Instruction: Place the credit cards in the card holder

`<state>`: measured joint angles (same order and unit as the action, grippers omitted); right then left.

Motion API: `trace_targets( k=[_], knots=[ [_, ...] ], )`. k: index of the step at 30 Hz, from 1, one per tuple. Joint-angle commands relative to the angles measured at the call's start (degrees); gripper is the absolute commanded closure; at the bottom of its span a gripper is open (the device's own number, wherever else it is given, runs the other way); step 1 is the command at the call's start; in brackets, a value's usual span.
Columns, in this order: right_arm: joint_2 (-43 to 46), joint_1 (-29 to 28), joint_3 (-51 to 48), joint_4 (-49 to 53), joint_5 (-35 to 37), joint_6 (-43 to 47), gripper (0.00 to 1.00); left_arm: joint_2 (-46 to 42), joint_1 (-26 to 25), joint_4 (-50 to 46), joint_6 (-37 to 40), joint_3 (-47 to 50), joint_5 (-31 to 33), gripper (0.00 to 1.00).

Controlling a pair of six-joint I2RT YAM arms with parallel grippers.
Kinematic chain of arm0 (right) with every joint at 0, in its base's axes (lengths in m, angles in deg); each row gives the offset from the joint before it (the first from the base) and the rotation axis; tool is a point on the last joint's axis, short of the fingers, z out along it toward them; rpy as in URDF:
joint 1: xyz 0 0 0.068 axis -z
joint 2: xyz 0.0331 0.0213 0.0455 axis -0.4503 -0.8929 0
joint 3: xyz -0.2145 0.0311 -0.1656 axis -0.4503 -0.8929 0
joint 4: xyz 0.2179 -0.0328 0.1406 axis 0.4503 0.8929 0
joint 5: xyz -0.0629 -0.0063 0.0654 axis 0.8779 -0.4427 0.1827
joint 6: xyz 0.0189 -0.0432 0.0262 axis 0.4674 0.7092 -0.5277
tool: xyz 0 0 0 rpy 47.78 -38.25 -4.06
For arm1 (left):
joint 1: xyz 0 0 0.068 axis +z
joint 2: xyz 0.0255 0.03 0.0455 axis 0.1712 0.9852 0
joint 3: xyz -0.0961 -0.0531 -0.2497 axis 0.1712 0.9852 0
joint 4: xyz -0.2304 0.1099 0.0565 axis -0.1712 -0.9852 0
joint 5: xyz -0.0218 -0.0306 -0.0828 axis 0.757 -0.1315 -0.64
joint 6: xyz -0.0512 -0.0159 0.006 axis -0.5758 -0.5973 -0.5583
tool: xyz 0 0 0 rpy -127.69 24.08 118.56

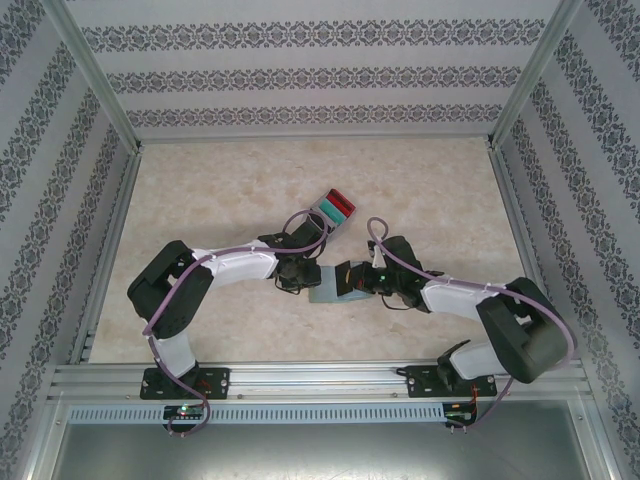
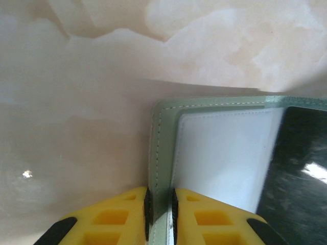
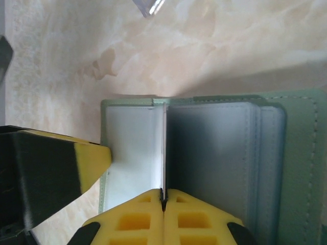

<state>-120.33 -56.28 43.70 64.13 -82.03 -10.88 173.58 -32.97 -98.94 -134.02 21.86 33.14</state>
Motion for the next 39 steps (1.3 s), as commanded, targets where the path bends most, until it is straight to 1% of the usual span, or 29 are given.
trace_targets(
  k=[1, 5, 8, 10, 11, 12, 14, 16, 20, 23, 25, 27, 32, 35, 39],
  knots=[
    [-3.7, -1.0, 0.1, -3.4, -2.2, -0.7, 0.97, 1.2, 0.1, -1.5, 0.2, -0.1, 1.0, 0.79],
    [-6.5, -1.7, -0.1, -6.3, -3.0, -2.0, 0.97, 1.7, 0.1, -1.8, 0.3, -0.2, 1.0, 0.79],
    [-7.5, -2.3, 0.2, -5.7, -2.8, -1.6, 0.97, 1.5, 0.1, -1.9, 0.0, 0.1, 1.4, 0.79],
    [-7.6, -2.0, 1.0, -2.9, -4.6, -0.3, 0.97, 1.3, 0.1, -2.2, 0.0, 0.1, 1.6, 0.79],
    [-6.7, -1.9, 0.7, -1.5, -4.1, -0.4, 0.98, 1.1, 0.1, -2.5, 0.1, 0.0, 1.9, 0.79],
    [-5.4, -1.9, -0.6, -1.8, -2.9, -1.0, 0.97, 0.9, 0.1, -2.7, 0.0, 0.2, 2.1, 0.79],
    [-4.7, -1.8, -1.9, -2.6, -2.7, -1.5, 0.96, 0.5, 0.1, -2.2, -0.6, 0.7, 2.5, 0.79],
    [-5.4, -1.9, -1.4, -0.9, -3.3, -1.2, 0.96, 0.7, 0.1, -2.1, -0.7, 0.5, 2.3, 0.79],
    [-6.8, -2.5, -2.1, -3.8, -2.7, -3.8, 0.97, 1.1, 0.1, -2.6, -0.8, 0.1, 2.2, 0.80],
    [-7.8, -3.8, -1.8, -5.5, -0.7, -4.9, 0.96, 1.1, 0.1, -2.1, -0.8, 0.4, 1.8, 0.79],
    [-9.7, -4.3, 0.2, -5.1, -3.0, -4.3, 0.97, 1.3, 0.1, -2.0, -0.8, 0.2, 1.5, 0.79],
    [-10.5, -4.6, 0.6, -6.1, -3.2, -4.8, 0.97, 1.3, 0.1, -2.3, -0.5, 0.1, 1.8, 0.80],
    [-10.2, -4.5, 1.0, -4.3, -3.9, -4.0, 0.97, 1.1, 0.1, -2.6, -0.7, 0.0, 2.2, 0.80],
    [-9.9, -4.6, 0.7, -4.4, -4.3, -3.7, 0.95, 0.9, 0.1, -2.4, -0.7, 0.0, 2.1, 0.79],
    [-13.6, -5.5, 4.8, -3.6, -6.5, -3.1, 0.90, 1.2, 0.1, -2.5, -0.1, -0.3, 2.1, 0.80]
  ],
)
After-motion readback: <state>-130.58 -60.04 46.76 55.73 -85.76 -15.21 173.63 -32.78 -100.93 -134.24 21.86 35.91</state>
